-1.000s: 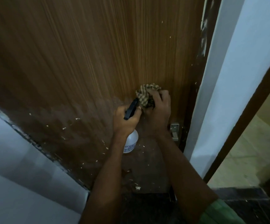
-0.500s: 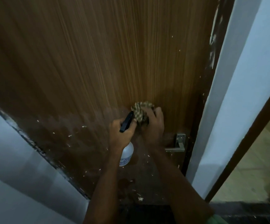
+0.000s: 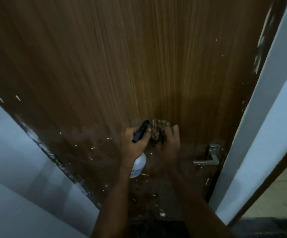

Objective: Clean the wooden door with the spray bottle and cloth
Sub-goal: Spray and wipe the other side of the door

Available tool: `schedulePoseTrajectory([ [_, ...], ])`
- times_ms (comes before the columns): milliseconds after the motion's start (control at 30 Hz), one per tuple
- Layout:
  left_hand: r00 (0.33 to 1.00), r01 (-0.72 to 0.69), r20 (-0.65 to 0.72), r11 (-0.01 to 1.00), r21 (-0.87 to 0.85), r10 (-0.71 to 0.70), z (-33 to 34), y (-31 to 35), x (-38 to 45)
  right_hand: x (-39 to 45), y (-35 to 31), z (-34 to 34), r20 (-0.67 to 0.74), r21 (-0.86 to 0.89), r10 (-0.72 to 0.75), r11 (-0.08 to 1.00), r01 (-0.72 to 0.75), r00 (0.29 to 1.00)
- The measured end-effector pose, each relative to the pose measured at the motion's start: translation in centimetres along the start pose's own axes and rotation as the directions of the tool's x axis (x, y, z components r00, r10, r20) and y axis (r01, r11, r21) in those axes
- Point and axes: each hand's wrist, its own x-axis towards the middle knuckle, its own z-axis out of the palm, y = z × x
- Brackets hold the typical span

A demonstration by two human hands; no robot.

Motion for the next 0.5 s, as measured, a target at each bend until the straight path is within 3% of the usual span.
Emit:
schedulePoseTrajectory([
  [100,1.000,0.008,0.028,1.000,0.015,-0.008,-0.7,-1.0,0.4,-3.2,1.7,0.6,0.137,-0.019,0.035,0.999,-0.032,0.990],
  [233,0.999,0.008,0.052,0.997,-0.077,-0.004,-1.4,-2.1,0.4,0.4,-2.3,0.0,-0.022,0.016,-0.036,0.999,0.036,0.999],
  [367,1.000,-0.012,0.007,1.000,-0.019,0.012,-2.4,-2.8,0.0,3.0,-5.0,0.7,-0.125,0.061,-0.087,0.994,0.095,0.988],
  [500,0.996,-0.085,0.026,0.996,-0.017,0.085,-3.8,-2.9,0.5,-2.4,-0.7,2.4,0.149,-0.038,-0.054,0.997,0.061,0.987],
])
